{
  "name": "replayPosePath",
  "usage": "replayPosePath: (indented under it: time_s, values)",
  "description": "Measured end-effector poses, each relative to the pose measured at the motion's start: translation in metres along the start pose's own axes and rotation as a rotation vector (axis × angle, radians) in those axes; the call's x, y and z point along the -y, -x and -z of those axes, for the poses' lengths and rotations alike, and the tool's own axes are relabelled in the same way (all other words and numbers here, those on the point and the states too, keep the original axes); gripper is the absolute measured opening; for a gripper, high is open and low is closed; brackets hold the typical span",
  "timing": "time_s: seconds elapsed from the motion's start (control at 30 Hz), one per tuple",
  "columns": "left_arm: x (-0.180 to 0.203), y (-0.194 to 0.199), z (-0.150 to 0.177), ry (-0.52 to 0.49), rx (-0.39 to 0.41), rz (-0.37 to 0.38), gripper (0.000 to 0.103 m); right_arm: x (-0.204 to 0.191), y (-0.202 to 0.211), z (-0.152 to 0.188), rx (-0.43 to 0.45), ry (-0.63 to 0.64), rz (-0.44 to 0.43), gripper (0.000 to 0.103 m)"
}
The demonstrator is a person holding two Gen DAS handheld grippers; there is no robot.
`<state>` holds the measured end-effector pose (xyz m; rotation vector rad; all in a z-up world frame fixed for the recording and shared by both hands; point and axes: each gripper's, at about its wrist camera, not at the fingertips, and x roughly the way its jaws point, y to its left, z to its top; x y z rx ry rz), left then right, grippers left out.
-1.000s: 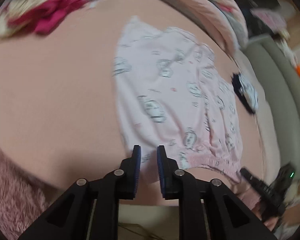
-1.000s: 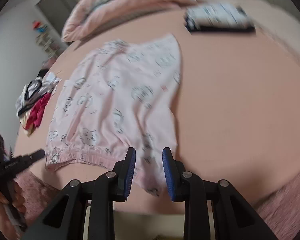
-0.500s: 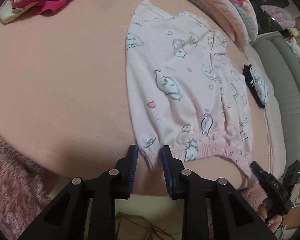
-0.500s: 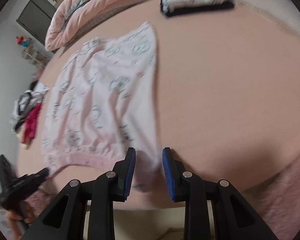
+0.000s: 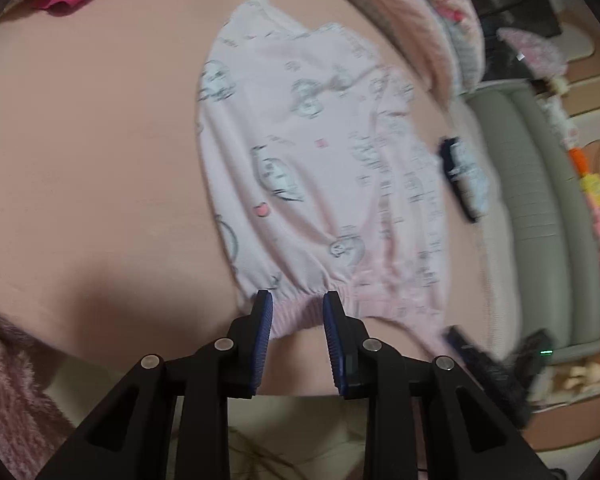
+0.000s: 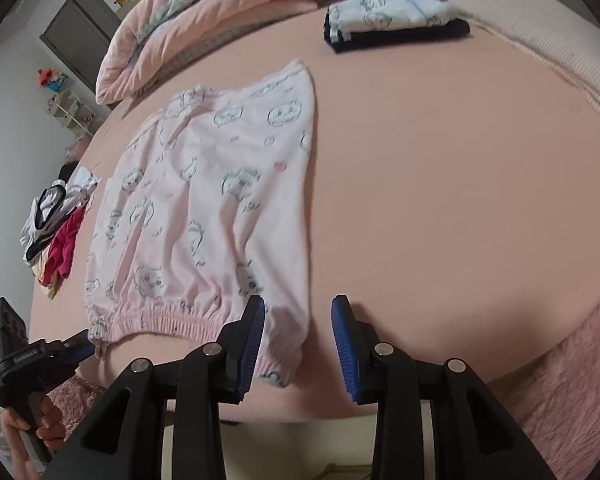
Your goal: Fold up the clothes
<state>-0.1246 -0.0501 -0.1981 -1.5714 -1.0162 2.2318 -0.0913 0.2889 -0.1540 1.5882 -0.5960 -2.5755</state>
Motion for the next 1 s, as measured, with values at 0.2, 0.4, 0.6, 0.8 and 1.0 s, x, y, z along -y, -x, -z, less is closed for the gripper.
replayPosePath:
  time_s: [0.2, 0.4, 0.6, 0.8, 1.0]
  values:
    - [0.002, 0.008, -0.002, 0.015, 0.0, -0.024, 0.04, -0.002, -0.008, 0.002, -0.04, 0.011, -0.005, 0.034]
    - [0.001, -0.014, 0.002, -0.033, -0.019, -0.098, 0.051, -0.011, -0.011, 0.009, -0.051, 0.082, 0.03, 0.034]
    - [-0.006, -0.01, 0.002, -0.02, -0.004, -0.181, 0.016, -0.019, -0.008, 0.014, -0.027, 0.141, 0.059, 0.037]
    - [-0.024, 0.001, -0.001, 0.021, -0.025, -0.192, 0.014, -0.016, -0.002, 0.01, 0.003, 0.12, 0.055, 0.037]
    - [-0.029, 0.015, 0.003, 0.107, -0.018, -0.061, 0.017, -0.01, 0.001, 0.009, -0.024, 0.074, -0.015, 0.037]
